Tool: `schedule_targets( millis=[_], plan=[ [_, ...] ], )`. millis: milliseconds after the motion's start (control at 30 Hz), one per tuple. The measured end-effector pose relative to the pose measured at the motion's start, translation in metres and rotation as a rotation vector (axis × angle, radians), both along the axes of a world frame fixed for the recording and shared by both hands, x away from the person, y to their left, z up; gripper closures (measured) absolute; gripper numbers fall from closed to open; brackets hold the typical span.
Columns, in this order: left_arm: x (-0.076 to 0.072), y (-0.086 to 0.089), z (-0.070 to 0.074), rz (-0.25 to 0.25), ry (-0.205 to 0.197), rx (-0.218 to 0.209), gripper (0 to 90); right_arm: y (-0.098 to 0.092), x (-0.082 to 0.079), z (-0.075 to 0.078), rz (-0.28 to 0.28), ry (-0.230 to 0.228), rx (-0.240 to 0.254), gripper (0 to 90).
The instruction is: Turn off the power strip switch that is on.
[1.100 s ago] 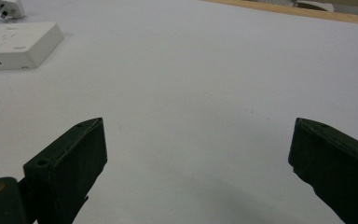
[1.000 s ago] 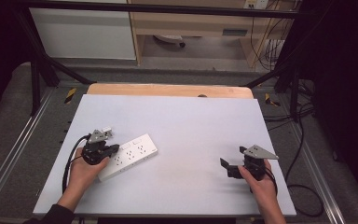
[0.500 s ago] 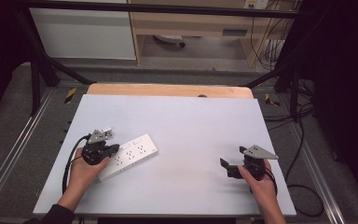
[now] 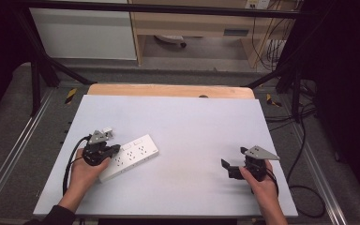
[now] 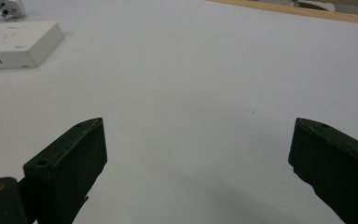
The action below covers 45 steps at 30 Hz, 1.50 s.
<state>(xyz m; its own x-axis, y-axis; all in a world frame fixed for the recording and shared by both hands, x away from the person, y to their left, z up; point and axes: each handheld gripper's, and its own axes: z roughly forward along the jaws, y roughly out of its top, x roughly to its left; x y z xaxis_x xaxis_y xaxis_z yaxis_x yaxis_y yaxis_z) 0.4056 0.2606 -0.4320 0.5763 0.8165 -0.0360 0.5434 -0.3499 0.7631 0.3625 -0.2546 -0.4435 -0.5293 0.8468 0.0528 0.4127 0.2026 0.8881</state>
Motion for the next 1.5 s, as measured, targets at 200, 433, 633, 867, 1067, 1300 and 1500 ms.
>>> schedule_targets(
  millis=[200,433,633,867,1067,1300,1500],
  plan=[
    [-0.0008,-0.0003,0.0004,-0.001,-0.012,-0.007,90.0,-0.0002,-0.0002,0.0003,0.0,0.0,0.003,4.7],
    [-0.0013,0.0004,0.0014,0.0,-0.023,-0.028,90.0,0.0,-0.0001,0.0002,0.001,0.001,0.003,4.7],
    [-0.0016,0.0003,0.0019,0.003,-0.039,-0.053,86.6,-0.0003,-0.0001,0.0001,0.0,0.002,0.004,4.6],
    [-0.0017,-0.0002,0.0034,0.018,-0.051,-0.079,74.4,-0.0002,-0.0001,0.0001,0.001,0.002,0.002,4.7],
    [-0.0019,-0.0016,0.0041,0.021,-0.067,-0.085,65.6,-0.0002,-0.0001,0.0002,0.001,0.001,0.005,4.6],
    [-0.0026,-0.0046,0.0056,0.016,-0.093,-0.094,57.5,-0.0002,-0.0001,0.0001,0.003,0.002,0.005,4.4],
    [-0.0025,-0.0057,0.0061,0.022,-0.096,-0.109,49.1,-0.0001,-0.0001,0.0,0.002,0.005,0.008,4.4]
  ],
)
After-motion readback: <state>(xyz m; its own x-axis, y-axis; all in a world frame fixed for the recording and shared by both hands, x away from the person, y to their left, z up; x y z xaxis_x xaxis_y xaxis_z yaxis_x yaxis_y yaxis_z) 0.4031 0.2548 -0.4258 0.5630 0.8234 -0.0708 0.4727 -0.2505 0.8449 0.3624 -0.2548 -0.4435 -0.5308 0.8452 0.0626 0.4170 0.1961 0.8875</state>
